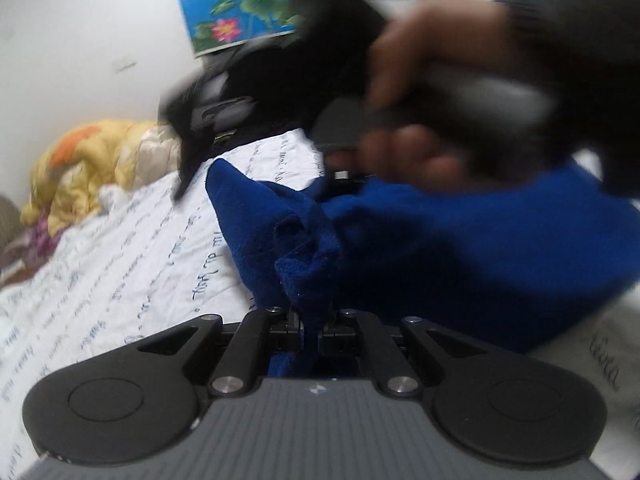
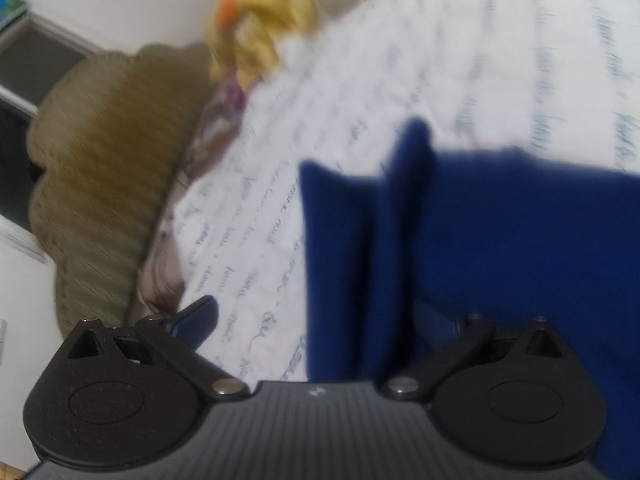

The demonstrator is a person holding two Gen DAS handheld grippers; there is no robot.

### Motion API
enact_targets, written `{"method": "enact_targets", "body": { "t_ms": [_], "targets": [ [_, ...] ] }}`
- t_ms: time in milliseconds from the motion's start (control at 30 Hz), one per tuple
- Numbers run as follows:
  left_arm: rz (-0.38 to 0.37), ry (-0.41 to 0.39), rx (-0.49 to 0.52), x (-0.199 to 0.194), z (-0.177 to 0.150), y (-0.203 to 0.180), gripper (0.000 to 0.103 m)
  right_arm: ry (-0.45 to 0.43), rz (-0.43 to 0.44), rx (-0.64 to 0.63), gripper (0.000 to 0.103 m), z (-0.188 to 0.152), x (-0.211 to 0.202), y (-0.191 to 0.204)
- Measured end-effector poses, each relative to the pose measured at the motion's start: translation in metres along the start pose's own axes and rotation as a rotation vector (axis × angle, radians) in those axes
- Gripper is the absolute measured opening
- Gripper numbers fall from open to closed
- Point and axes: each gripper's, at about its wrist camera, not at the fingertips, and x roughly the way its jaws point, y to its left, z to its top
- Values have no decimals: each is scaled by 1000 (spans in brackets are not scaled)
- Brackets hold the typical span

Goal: Fold small clothes

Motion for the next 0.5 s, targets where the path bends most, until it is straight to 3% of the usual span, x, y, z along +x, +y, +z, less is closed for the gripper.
{"method": "enact_targets", "body": {
  "t_ms": [33, 100, 167, 300, 400, 500],
  "targets": [
    [0, 2, 18, 1, 0, -2, 5, 6, -42, -36, 87, 4, 8, 5],
    [-3, 1, 49, 3, 2, -4, 5, 30, -141, -86, 31, 9, 22, 6],
    [-10, -21, 90, 0, 6, -12, 5, 47, -181, -111, 19, 7, 27, -2],
    [-105, -120, 159, -13, 32, -46, 5, -42, -140, -137, 16, -3, -21, -20],
    [-231, -200, 204, -26, 51, -86, 5, -153, -130, -156, 16, -13, -94, -33],
    [-355, -219, 237, -26, 57, -127, 5, -251, -165, -123, 16, -36, -171, -66]
  ]
}}
